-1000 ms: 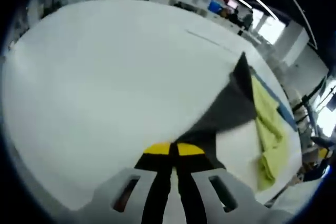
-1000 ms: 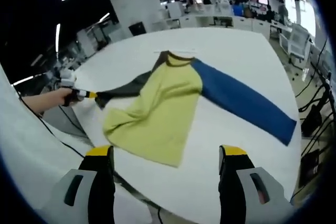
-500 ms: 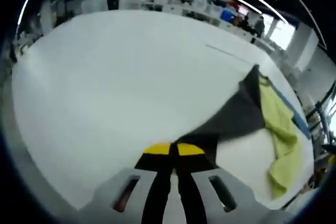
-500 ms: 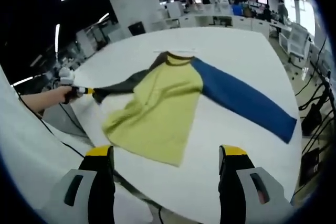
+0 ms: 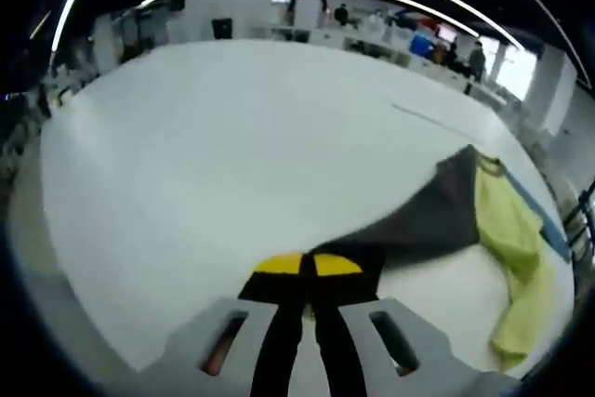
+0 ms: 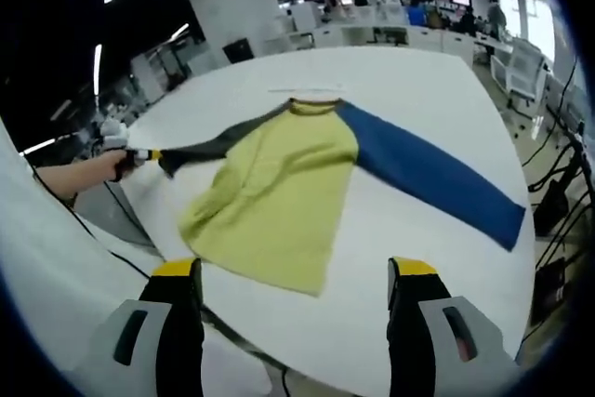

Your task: Fold the garment on the visible template until the final outline fits inside the template.

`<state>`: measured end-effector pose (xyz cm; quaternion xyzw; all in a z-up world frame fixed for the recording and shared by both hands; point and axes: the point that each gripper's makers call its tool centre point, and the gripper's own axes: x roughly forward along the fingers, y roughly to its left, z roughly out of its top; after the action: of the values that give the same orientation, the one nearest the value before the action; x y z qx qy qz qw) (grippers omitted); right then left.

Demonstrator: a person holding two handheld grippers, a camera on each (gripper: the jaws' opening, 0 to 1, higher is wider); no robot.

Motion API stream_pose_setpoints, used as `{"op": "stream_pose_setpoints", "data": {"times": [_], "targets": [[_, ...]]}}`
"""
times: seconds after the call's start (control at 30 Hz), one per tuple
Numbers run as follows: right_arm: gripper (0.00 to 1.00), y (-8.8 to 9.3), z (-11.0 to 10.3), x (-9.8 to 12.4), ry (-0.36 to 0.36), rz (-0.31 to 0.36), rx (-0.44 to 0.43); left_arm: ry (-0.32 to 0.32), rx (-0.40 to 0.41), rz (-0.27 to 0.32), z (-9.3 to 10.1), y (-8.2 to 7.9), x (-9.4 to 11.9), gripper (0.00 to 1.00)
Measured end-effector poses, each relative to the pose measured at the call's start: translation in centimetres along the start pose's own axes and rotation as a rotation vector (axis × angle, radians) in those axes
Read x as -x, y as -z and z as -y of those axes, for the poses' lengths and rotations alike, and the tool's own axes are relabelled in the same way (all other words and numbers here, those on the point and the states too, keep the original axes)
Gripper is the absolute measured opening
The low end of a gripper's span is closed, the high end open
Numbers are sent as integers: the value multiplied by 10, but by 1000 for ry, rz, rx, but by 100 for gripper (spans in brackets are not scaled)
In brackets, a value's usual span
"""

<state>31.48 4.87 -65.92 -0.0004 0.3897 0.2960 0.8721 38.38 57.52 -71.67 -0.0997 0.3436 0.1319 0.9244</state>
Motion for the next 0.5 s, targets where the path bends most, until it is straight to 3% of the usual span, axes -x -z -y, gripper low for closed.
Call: {"op": "stream_pose_setpoints", "data": {"times": [0.3,0.5], "targets": [[81,-3,1,-5,4,-7,-6,-158,-29,132,-30,-33,10,0],[81,-1,1,-7,8,-22,-8,-233,-161,197,-37,-54,16,0]]}}
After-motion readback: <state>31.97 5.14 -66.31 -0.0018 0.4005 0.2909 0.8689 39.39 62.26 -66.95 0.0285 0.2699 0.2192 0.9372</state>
